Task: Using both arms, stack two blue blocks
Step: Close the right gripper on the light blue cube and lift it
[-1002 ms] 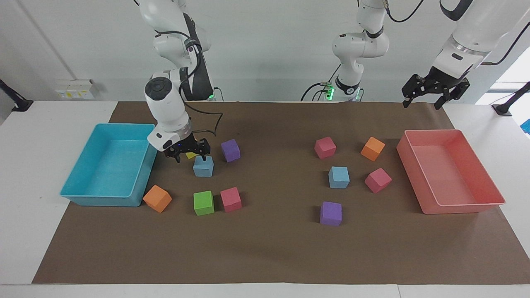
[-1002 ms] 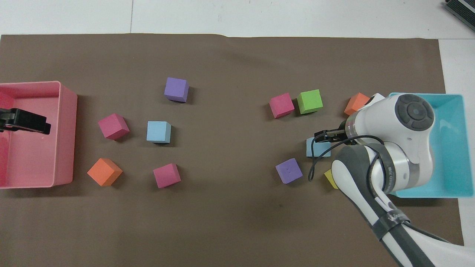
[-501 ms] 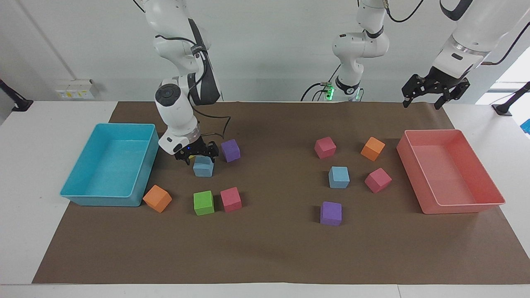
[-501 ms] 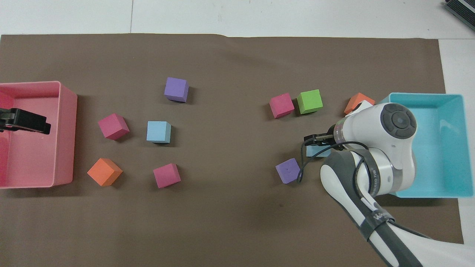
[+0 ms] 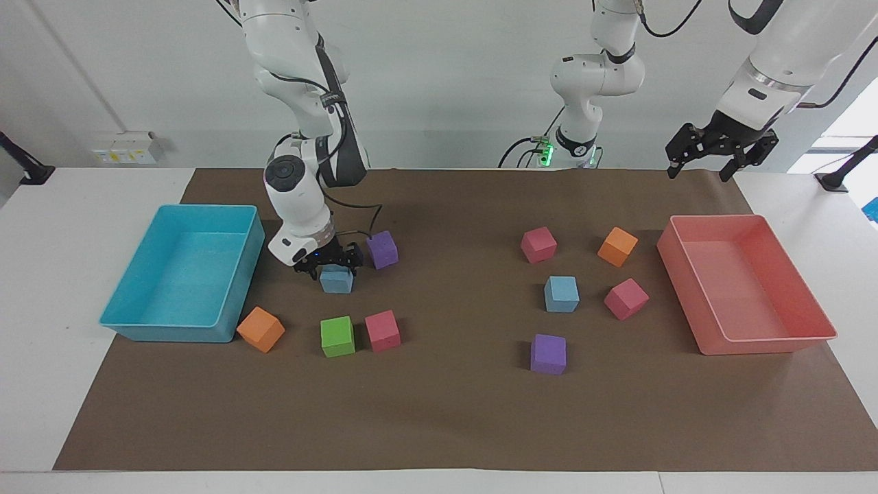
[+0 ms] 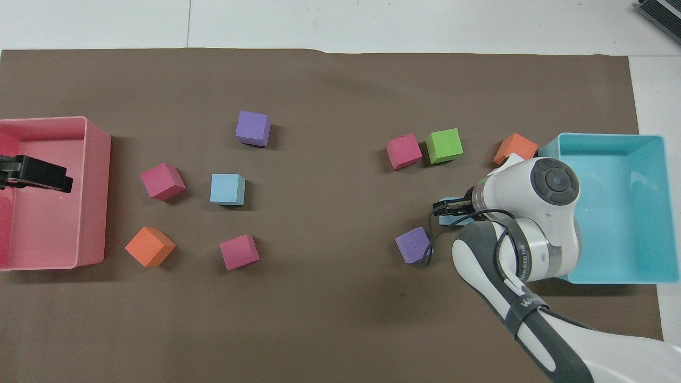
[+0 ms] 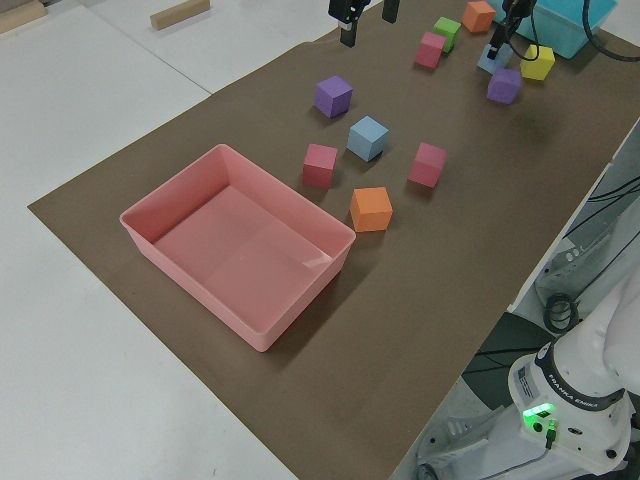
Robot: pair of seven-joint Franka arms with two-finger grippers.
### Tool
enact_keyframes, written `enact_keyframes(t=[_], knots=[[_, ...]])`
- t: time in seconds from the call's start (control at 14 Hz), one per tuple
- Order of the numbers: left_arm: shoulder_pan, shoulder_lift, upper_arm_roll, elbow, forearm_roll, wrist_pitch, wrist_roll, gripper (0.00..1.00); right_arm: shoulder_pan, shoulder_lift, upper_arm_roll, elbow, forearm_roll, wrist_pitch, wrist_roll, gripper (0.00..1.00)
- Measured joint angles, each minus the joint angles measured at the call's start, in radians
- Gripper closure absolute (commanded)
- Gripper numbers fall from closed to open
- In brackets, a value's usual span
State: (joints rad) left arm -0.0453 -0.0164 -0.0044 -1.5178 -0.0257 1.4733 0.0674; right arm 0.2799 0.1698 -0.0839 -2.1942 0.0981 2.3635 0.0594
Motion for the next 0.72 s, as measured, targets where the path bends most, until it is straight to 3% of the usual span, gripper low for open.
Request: enact_keyframes(t=[0.36, 0.43, 0.5, 0.57, 0.72], knots=[[0.000, 0.000, 0.000, 0.000, 0.000, 0.000, 0.000, 0.00, 0.000, 0.000, 0.000, -0.032, 0.000, 0.016, -0.026, 0.00], [0.000, 0.000, 0.000, 0.000, 0.000, 0.000, 0.000, 0.00, 0.000, 0.000, 0.000, -0.033, 0.000, 0.016, -0.030, 0.38], [0.000, 0.000, 0.000, 0.000, 0.000, 0.000, 0.000, 0.00, 0.000, 0.000, 0.000, -0.034, 0.000, 0.016, -0.031, 0.83], [0.000, 0.000, 0.000, 0.000, 0.000, 0.000, 0.000, 0.00, 0.000, 0.000, 0.000, -0.034, 0.000, 0.016, -0.031, 1.00], [0.000, 0.000, 0.000, 0.000, 0.000, 0.000, 0.000, 0.00, 0.000, 0.000, 0.000, -0.033, 0.000, 0.023, -0.031, 1.00]])
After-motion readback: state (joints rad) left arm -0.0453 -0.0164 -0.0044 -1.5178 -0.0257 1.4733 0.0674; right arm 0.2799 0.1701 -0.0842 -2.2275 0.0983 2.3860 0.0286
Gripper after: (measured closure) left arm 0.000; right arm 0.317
